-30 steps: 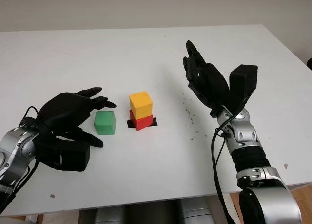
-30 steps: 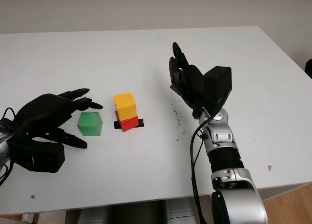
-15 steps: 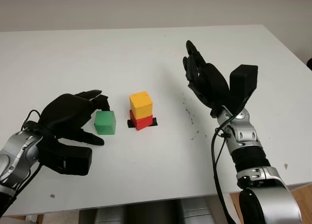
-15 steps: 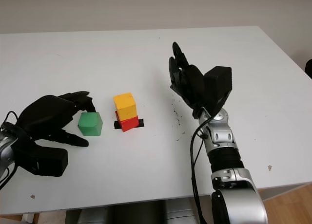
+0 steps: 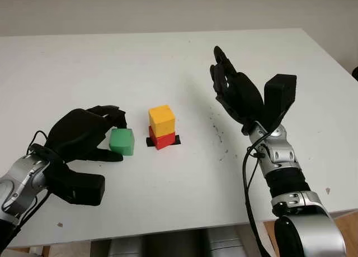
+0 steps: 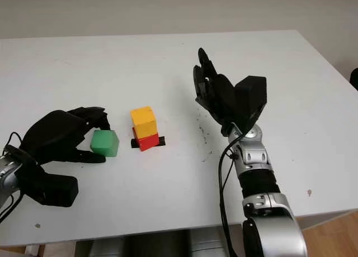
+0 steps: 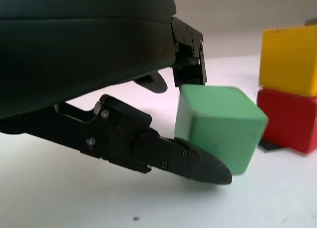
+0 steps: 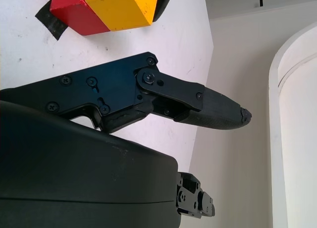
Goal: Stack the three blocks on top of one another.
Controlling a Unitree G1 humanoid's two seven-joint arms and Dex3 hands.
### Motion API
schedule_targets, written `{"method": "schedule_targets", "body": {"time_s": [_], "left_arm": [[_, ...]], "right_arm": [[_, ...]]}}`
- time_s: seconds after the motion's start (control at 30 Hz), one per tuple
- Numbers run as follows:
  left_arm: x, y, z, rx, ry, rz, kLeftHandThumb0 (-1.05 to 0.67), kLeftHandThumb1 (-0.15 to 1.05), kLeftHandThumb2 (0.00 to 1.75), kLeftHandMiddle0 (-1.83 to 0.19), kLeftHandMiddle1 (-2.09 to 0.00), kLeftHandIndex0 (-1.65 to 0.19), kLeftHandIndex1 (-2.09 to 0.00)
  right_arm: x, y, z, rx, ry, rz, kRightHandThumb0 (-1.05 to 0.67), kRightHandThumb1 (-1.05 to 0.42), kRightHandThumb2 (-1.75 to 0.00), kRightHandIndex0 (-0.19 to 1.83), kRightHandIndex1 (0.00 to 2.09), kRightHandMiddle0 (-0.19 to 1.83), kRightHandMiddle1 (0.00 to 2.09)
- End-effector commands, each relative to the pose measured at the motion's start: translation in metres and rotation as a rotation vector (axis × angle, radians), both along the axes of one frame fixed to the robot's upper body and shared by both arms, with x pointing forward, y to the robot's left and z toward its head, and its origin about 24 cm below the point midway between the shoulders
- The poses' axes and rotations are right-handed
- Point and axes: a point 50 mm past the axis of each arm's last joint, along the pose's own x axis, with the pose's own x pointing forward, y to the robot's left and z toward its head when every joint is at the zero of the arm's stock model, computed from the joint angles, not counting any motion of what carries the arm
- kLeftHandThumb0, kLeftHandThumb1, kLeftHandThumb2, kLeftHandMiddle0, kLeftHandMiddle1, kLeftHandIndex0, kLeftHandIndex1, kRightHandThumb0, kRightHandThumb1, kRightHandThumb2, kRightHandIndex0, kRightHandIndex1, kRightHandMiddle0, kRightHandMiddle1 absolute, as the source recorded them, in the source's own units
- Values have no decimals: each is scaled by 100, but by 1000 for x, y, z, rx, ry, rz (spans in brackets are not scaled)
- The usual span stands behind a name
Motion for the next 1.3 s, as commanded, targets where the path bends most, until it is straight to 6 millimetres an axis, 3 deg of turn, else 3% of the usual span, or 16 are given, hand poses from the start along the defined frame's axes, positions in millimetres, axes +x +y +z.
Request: {"method": "schedule_targets", "body": {"time_s": [0.0,0.2,0.47,0.8,0.87,1.0,1.07,1.27], "left_arm": [[4,1,7,-84,-23,2,-48,105,19,1,-78,-11,-173],[5,4,10,-285,-9,10,-35,105,15,7,-91,-5,-171],[7,12,24,-565,141,31,-29,105,20,18,-101,1,-197],[7,22,42,-669,182,51,-28,105,23,15,-98,-7,-200],[8,24,47,-687,174,53,-30,105,23,10,-91,-10,-198],[11,24,66,-772,166,36,-35,105,25,-12,-38,-14,-186],[14,22,75,-820,167,18,-36,105,25,-18,-21,-16,-182],[23,9,96,-926,178,1,-39,105,18,-23,-9,-30,-174]], "right_arm": [[1,-2,6,5,-27,-6,-70,-105,-71,-19,0,-19,0],[0,-2,6,11,-25,-1,-68,-105,-71,-19,0,-19,0],[-1,-2,4,13,-22,10,-67,-105,-71,-19,0,-19,0],[-1,-2,2,20,-2,12,-67,-105,-64,-19,0,-19,0],[-1,-2,2,26,0,10,-66,-105,-64,-19,0,-19,0],[0,-2,2,12,-11,17,-68,-105,-64,-19,0,-19,0],[0,-2,2,10,-8,19,-68,-105,-65,-19,0,-19,0],[1,-1,2,26,-2,26,-68,-105,-64,-19,0,-19,0]]}}
